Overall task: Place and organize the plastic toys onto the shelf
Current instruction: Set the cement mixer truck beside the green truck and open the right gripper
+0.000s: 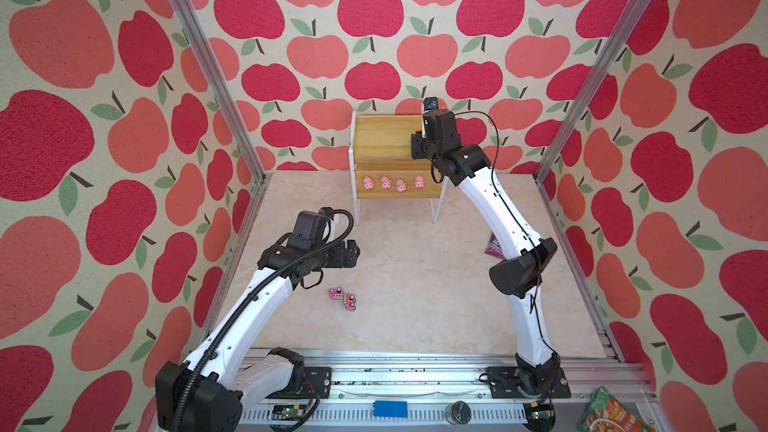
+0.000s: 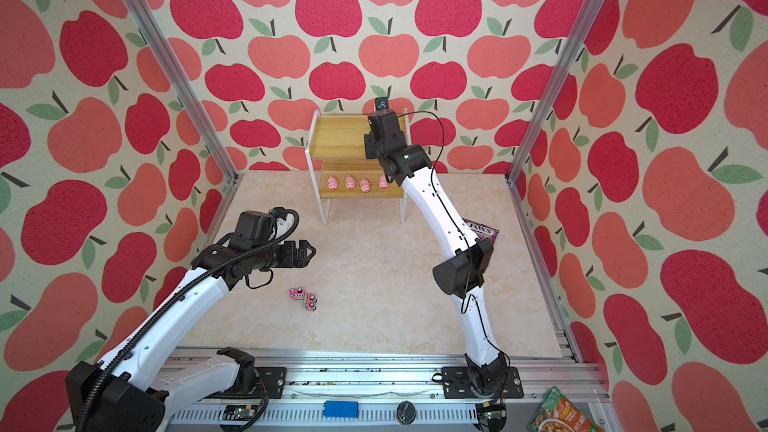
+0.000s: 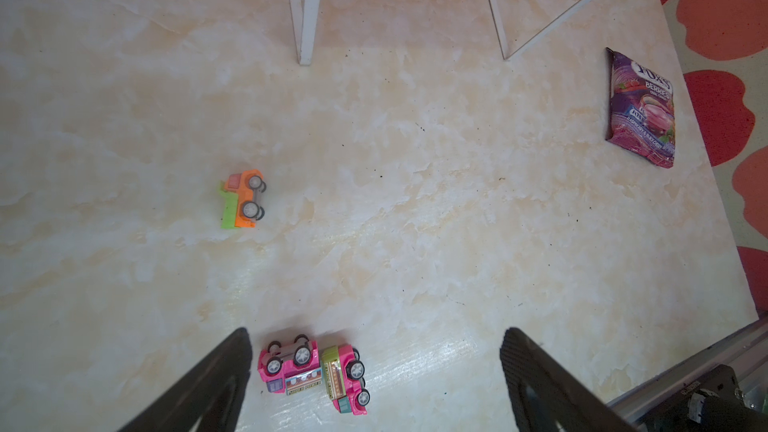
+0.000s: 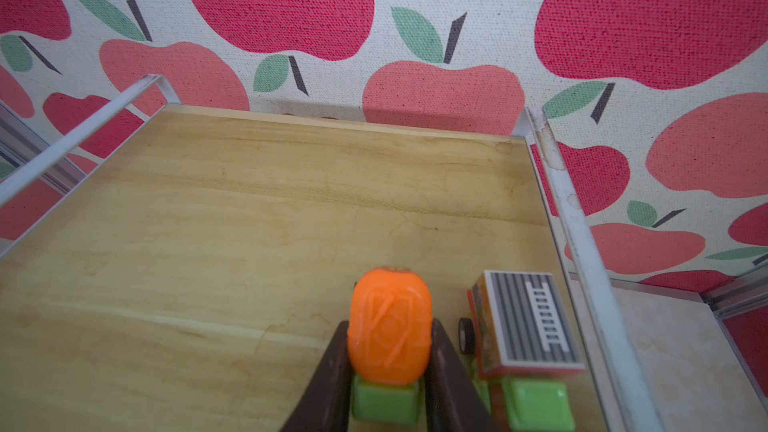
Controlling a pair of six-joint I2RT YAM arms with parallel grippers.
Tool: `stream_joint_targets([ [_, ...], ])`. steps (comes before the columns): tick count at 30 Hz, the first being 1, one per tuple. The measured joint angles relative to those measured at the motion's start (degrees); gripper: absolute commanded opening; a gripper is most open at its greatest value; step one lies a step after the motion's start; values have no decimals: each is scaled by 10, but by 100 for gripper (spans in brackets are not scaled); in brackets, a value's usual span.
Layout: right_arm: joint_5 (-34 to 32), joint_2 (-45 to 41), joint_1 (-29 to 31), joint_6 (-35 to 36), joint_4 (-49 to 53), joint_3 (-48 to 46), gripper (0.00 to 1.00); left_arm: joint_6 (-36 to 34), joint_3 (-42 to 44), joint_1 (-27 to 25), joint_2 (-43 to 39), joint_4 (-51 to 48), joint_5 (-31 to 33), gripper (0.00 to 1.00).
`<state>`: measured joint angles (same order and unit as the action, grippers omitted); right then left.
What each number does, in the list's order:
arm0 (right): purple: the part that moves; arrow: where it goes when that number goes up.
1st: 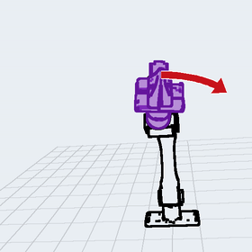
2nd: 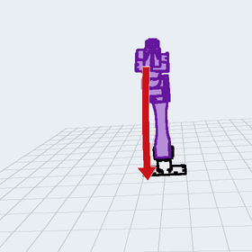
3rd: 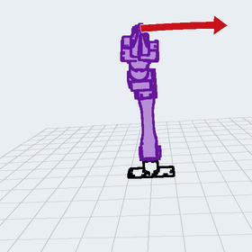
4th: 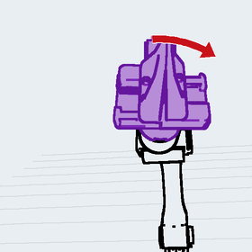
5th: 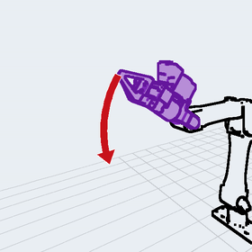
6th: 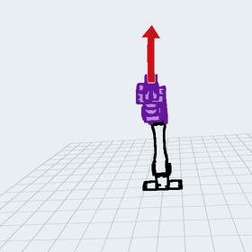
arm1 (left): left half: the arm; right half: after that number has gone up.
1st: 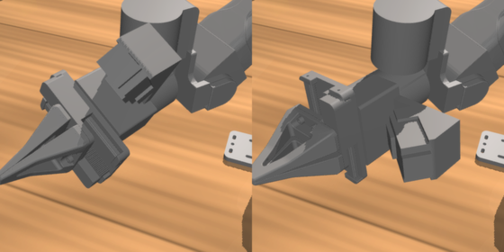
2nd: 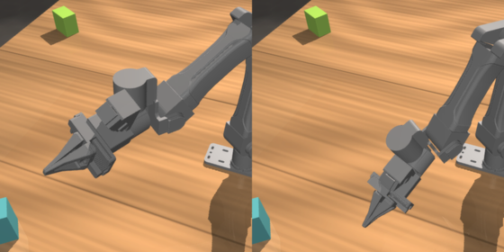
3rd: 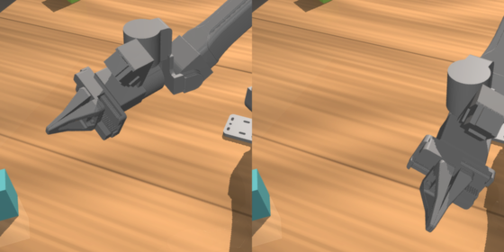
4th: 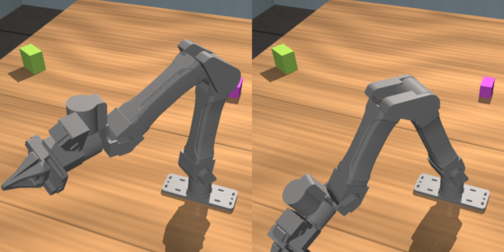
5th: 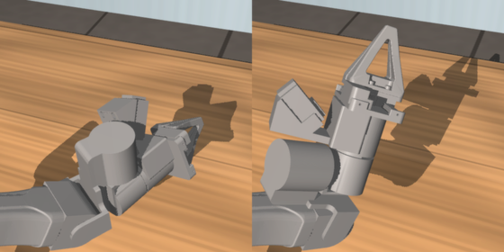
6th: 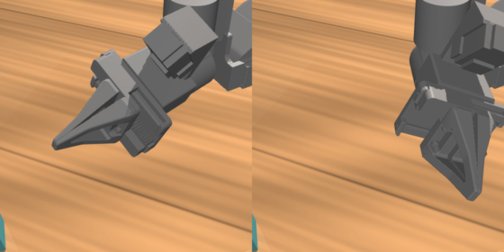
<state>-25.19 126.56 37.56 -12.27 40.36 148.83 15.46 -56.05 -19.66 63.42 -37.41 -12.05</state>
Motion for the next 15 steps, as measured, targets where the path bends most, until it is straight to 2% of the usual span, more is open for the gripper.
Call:
stream_joint_targets([
  [15, 7, 2, 1, 7, -12, 28, 57, 0, 0, 3, 0, 0, -3, 97],
])
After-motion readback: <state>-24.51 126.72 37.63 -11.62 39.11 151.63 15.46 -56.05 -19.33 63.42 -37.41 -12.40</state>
